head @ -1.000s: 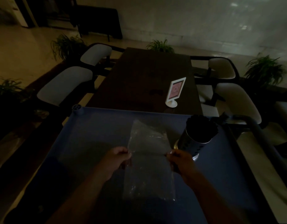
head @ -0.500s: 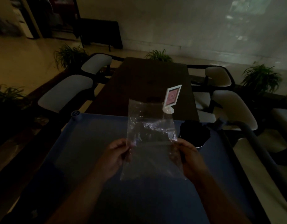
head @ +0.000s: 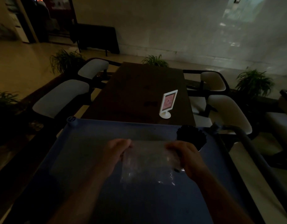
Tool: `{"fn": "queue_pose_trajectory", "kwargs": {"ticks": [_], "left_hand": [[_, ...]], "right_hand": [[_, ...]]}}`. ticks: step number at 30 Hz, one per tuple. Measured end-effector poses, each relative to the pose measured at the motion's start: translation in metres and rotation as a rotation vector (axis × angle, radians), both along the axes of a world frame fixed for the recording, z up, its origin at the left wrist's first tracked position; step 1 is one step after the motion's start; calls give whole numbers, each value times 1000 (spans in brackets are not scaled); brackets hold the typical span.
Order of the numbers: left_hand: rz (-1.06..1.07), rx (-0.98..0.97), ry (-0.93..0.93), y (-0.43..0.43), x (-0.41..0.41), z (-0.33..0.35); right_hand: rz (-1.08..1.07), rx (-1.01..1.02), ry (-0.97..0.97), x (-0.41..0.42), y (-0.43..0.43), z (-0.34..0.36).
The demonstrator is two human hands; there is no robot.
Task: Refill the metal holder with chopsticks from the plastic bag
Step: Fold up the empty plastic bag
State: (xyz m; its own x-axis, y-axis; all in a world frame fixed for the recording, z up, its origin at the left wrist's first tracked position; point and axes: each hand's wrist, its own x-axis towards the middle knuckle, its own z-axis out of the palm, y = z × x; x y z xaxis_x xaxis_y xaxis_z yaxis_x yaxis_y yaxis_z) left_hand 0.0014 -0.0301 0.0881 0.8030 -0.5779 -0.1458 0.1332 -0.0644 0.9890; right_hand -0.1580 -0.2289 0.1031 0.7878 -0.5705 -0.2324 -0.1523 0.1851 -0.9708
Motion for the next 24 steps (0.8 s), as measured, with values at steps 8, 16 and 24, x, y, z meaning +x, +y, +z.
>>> {"fn": "queue_pose_trajectory", "kwargs": {"ticks": [8,16,24], "left_hand": [[-67,24,-108,-3,-10,16],[-61,-121,-123,-3,-9,8],[-205,-21,120,10,-4,0]], "right_hand": [[57,-139,3,2,-3,1],[136,-52,79,4,8,3],[81,-161,49,4,5,-5]]}}
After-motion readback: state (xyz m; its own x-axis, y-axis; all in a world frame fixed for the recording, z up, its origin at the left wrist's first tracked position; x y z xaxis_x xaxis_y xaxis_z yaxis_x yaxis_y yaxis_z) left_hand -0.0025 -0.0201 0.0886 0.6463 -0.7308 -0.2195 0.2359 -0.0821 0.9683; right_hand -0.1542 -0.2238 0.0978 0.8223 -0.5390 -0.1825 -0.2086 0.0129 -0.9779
